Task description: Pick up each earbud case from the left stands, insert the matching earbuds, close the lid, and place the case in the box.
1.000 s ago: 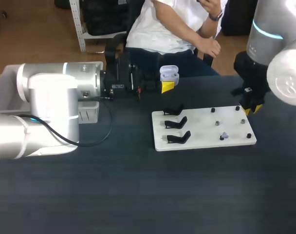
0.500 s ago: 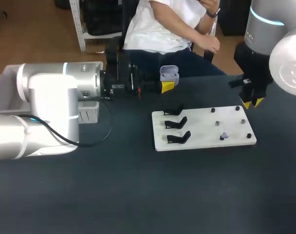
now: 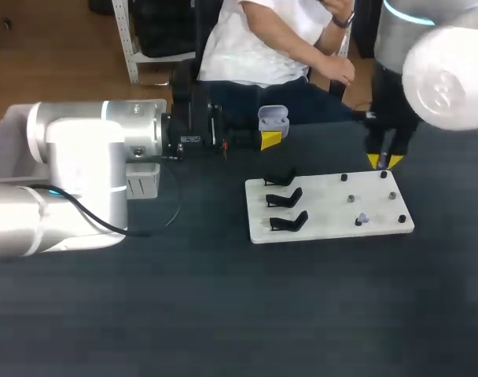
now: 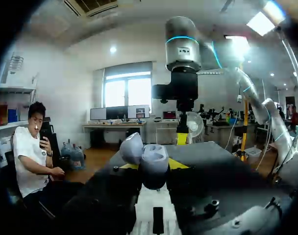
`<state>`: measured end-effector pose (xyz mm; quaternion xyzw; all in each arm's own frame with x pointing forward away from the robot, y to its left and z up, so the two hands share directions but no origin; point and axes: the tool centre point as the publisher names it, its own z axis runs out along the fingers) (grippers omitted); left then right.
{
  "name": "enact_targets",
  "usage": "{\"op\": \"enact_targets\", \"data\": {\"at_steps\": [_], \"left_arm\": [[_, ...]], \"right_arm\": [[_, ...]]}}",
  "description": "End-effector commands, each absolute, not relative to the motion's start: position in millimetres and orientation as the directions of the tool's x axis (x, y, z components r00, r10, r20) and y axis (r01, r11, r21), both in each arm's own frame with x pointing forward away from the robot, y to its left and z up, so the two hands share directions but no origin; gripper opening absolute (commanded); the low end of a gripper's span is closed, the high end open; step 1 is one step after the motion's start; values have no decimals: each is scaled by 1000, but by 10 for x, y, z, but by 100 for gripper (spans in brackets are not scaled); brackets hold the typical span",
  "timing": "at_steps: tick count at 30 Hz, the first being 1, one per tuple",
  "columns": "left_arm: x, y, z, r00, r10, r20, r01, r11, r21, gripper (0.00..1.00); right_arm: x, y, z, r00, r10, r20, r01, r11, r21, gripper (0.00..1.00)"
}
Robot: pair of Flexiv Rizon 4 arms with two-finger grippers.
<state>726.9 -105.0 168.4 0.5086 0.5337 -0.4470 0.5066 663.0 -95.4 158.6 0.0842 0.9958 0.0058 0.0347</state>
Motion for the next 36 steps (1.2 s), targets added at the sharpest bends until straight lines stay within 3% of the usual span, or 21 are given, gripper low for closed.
{"op": "enact_targets", "data": {"at_steps": [1,6,24,36], "left_arm": [[7248,-1052,1670,36,84,-996,995,91,43,0],[7248,-1052,1670,36,84,-996,995,91,43,0],[7248,-1052,1670,36,84,-996,995,91,43,0],[7248,-1052,1670,36,84,-996,995,91,43,0]], "right_arm": [[6732,-735,1652,-777,630,-9,629,777,19,0],[6764,-458,1727,-785,617,-53,619,785,-35,0],[6764,-458,1727,-785,617,-53,619,785,-35,0],[6761,-11,2184,-825,563,-49,563,826,14,0]]}}
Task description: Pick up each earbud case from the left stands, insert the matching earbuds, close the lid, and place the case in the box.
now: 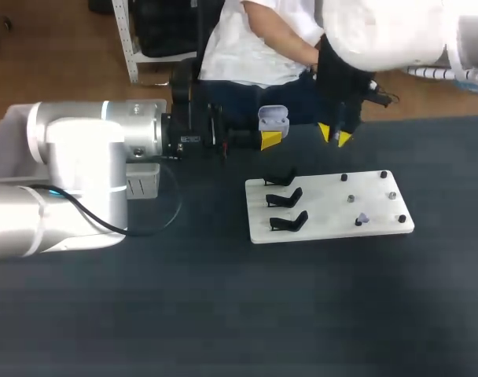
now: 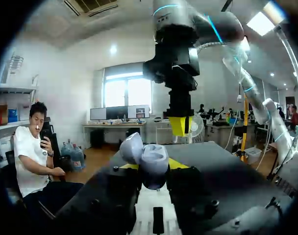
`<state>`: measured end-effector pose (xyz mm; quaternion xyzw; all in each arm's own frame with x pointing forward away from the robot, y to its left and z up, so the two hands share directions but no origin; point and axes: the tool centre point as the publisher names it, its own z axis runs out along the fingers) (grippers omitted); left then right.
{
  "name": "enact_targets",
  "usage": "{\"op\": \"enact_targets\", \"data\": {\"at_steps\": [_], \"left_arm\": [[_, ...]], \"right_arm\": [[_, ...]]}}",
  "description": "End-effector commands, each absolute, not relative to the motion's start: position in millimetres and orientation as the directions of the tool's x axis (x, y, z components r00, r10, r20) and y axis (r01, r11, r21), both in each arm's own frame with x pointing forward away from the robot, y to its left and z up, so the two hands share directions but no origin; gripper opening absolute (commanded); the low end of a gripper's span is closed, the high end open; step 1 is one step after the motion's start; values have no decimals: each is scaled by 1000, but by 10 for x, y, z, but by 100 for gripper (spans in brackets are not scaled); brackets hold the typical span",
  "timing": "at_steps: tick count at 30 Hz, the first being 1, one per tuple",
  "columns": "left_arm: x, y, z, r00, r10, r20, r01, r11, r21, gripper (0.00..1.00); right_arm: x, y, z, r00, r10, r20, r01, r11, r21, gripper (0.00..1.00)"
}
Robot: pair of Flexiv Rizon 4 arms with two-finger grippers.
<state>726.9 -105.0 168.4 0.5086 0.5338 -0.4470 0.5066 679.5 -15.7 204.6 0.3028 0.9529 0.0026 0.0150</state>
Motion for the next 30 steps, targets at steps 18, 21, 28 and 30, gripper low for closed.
{"op": "enact_targets", "data": {"at_steps": [18,21,28,30], "left_arm": [[7248,-1052,1670,36,84,-996,995,91,43,0],[7248,-1052,1670,36,84,-996,995,91,43,0],[7248,-1052,1670,36,84,-996,995,91,43,0],[7248,-1052,1670,36,84,-996,995,91,43,0]], "right_arm": [[6945,490,2440,-935,333,-117,325,942,84,0],[6984,494,2448,-941,319,-116,310,947,86,0],[7037,530,2404,-948,292,-125,285,956,69,0],[7041,548,2391,-951,286,-116,280,958,67,0]]}}
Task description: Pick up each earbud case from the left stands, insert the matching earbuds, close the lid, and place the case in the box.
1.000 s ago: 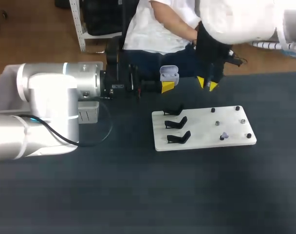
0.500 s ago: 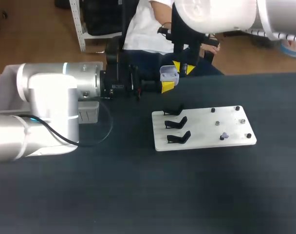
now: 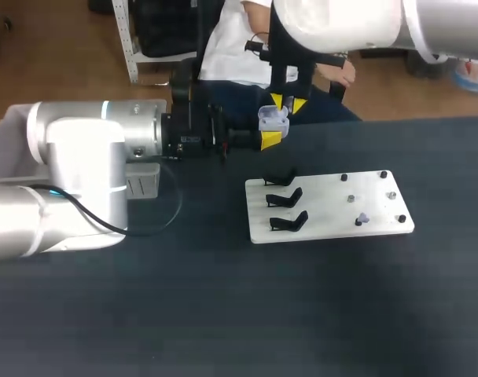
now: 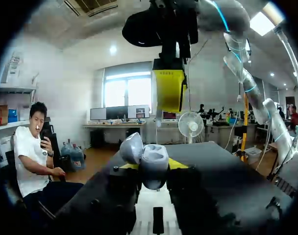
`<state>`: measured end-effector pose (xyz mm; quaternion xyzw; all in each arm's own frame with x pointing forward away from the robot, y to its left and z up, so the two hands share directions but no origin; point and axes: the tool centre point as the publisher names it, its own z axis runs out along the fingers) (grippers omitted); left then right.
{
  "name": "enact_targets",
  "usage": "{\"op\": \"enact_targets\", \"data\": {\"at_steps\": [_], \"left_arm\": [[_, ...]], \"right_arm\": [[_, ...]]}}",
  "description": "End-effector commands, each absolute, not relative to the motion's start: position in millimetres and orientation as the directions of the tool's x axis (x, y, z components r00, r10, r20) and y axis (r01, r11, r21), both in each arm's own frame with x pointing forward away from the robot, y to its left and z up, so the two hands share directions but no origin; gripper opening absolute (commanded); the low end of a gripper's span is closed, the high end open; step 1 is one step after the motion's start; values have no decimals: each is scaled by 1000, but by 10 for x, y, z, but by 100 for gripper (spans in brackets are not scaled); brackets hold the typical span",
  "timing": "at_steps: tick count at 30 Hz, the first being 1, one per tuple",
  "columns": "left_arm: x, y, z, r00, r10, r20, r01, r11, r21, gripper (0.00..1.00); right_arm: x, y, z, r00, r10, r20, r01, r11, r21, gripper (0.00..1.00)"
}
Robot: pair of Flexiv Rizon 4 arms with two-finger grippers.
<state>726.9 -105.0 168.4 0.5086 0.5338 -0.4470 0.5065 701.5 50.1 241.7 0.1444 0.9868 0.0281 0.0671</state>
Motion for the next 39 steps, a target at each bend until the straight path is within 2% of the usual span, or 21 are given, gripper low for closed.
{"op": "enact_targets", "data": {"at_steps": [1,39], "left_arm": [[7248,-1052,1670,36,84,-996,995,91,43,0],[7248,-1052,1670,36,84,-996,995,91,43,0]], "right_arm": [[7040,559,2385,-953,282,-113,276,959,67,0],[7082,571,2252,-956,278,-93,274,960,47,0]]}}
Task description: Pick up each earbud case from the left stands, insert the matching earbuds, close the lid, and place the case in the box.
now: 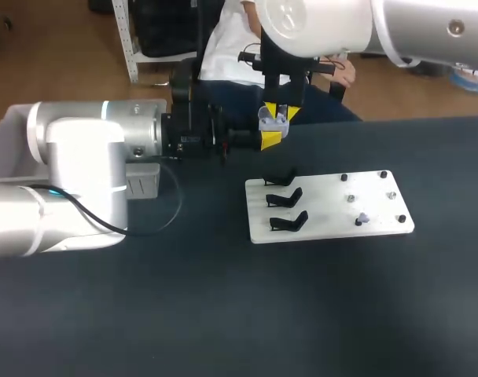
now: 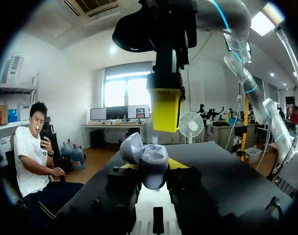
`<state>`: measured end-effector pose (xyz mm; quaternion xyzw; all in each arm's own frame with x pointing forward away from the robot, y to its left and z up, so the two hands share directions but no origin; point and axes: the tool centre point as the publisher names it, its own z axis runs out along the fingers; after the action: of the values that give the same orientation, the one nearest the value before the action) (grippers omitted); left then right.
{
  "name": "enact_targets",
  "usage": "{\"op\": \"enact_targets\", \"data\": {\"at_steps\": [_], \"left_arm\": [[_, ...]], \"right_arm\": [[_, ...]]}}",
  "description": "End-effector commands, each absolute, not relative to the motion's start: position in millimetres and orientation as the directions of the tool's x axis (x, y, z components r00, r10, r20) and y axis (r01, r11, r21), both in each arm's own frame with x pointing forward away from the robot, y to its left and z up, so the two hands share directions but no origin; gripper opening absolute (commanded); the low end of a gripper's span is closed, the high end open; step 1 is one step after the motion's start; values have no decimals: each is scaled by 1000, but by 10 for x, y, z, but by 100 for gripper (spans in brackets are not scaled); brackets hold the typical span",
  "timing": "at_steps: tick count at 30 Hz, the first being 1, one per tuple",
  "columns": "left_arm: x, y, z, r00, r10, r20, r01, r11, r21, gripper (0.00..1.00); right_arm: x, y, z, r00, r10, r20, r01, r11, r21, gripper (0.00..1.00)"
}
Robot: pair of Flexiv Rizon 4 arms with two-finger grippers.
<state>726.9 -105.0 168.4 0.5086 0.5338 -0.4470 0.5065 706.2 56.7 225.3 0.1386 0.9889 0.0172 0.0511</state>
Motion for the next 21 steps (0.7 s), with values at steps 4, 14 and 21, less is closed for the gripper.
{"op": "enact_targets", "data": {"at_steps": [4,14,21], "left_arm": [[7248,-1052,1670,36,84,-996,995,91,43,0],[7248,-1052,1670,36,84,-996,995,91,43,0],[7248,-1052,1670,36,84,-996,995,91,43,0]], "right_arm": [[7095,587,2257,-957,275,-93,272,961,48,0],[7093,626,2239,-959,268,-88,265,963,48,0],[7094,641,2236,-960,265,-88,262,964,44,0]]}}
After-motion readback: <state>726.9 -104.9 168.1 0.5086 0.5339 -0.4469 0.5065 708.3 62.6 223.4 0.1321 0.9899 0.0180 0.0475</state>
